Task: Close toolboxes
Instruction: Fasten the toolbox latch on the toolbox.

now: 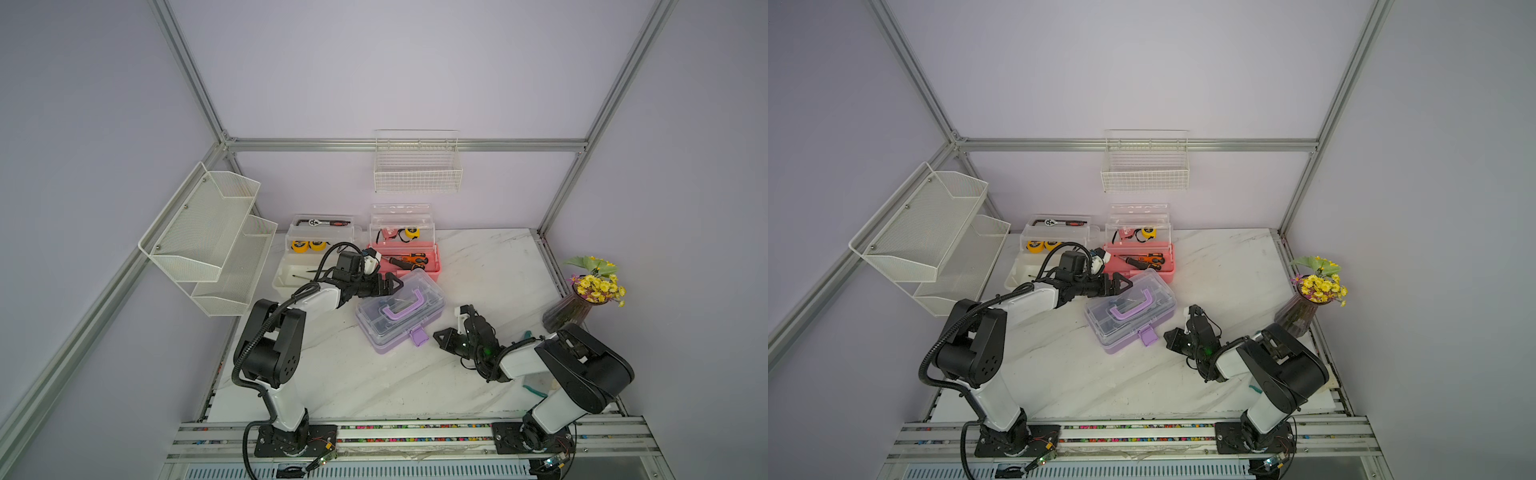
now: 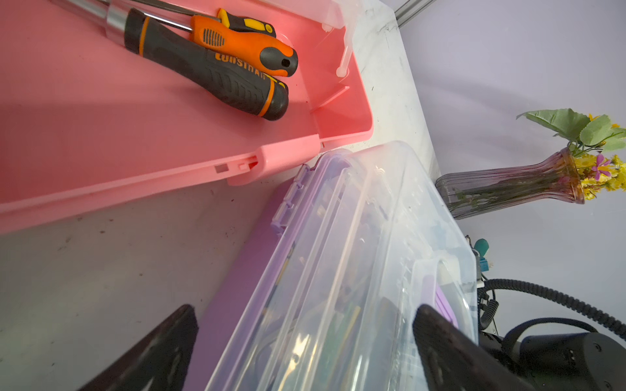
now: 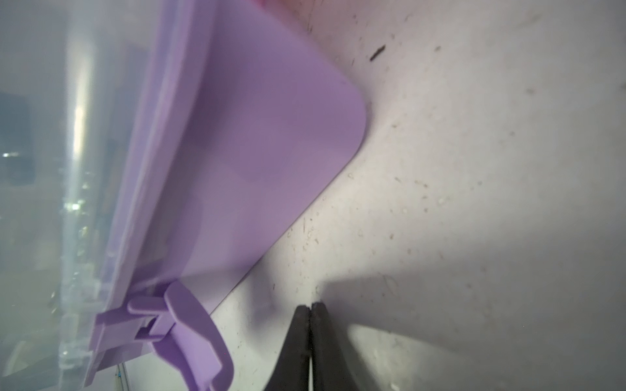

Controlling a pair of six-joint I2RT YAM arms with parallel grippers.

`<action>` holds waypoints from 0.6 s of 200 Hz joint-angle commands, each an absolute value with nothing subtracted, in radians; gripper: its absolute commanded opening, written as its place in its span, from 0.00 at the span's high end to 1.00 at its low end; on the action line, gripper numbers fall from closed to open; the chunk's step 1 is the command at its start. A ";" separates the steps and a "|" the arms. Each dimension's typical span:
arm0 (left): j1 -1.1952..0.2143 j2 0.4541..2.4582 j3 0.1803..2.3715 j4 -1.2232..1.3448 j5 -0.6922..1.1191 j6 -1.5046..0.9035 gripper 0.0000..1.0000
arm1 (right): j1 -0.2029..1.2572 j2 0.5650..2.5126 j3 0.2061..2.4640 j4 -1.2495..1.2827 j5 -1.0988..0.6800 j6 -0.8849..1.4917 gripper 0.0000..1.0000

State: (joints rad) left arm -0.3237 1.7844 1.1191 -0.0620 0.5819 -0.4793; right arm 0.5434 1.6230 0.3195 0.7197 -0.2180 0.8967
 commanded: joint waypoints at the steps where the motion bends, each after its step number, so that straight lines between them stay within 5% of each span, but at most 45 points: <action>1: -0.331 1.739 1.088 -0.098 0.576 -0.481 0.00 | 0.553 1.640 0.269 0.822 -0.238 0.980 0.91; 75: -0.331 1.750 1.091 -0.107 0.572 -0.478 0.00 | 0.630 1.821 0.253 1.151 -0.252 1.009 0.91; 120: -0.331 1.748 1.091 -0.109 0.569 -0.479 0.00 | 0.680 1.700 0.246 1.101 -0.203 0.929 0.92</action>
